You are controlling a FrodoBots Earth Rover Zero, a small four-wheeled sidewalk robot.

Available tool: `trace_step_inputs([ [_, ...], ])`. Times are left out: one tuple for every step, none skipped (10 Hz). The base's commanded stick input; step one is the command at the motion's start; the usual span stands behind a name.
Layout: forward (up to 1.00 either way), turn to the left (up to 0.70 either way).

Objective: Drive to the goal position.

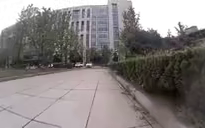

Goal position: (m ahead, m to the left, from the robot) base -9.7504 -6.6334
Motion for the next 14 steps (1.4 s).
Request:
trace_step_inputs([
  [0.0, 0.7],
  [0.0, 0.7],
  [0.0, 0.7],
  [0.0, 0.7],
  [0.0, 0.7],
  [0.0, 0.7],
  [0.0, 0.7],
  [0.0, 0.7],
  [0.0, 0.7],
  [0.0, 0.7],
  [0.0, 0.7],
  [0.0, 0.7],
  [0.0, 0.7],
  [0.0, 0.7],
])
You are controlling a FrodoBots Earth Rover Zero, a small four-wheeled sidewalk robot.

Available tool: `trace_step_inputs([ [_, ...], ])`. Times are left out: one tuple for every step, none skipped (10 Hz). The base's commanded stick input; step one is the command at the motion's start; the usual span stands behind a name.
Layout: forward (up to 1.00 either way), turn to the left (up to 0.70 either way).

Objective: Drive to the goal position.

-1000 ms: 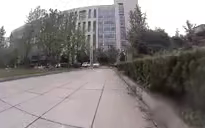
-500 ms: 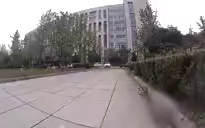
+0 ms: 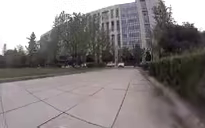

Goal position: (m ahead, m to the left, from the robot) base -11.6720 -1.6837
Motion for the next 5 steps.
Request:
trace_step_inputs([
  [0.0, 0.7],
  [0.0, 0.7],
  [0.0, 0.7],
  [0.0, 0.7],
  [0.0, 0.7],
])
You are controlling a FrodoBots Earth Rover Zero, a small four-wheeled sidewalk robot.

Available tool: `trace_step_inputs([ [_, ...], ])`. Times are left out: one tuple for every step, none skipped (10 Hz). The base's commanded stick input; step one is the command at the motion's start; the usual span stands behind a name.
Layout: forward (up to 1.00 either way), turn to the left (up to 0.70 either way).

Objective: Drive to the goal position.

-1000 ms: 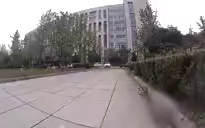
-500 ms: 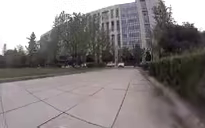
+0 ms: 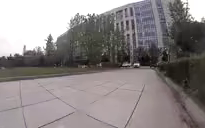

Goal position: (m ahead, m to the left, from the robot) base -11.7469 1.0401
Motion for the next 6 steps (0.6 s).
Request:
trace_step_inputs([
  [0.0, 0.7],
  [0.0, 0.7],
  [0.0, 0.7],
  [0.0, 0.7],
  [0.0, 0.7],
  [0.0, 0.7],
])
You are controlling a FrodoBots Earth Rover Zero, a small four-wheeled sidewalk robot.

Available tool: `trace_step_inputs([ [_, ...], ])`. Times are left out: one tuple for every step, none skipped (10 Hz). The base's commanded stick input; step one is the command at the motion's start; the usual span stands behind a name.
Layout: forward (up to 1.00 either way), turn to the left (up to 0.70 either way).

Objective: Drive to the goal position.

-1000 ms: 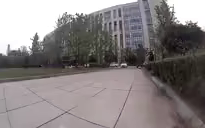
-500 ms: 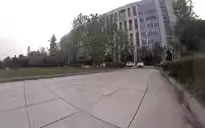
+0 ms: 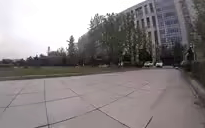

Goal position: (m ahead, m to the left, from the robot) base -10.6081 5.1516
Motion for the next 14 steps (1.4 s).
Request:
trace_step_inputs([
  [0.0, 0.7],
  [0.0, 0.7],
  [0.0, 0.7],
  [0.0, 0.7],
  [0.0, 0.7],
  [0.0, 0.7],
  [0.0, 0.7],
  [0.0, 0.7],
  [0.0, 0.7],
  [0.0, 0.7],
  [0.0, 0.7],
  [0.0, 0.7],
  [0.0, 0.7],
  [0.0, 0.7],
])
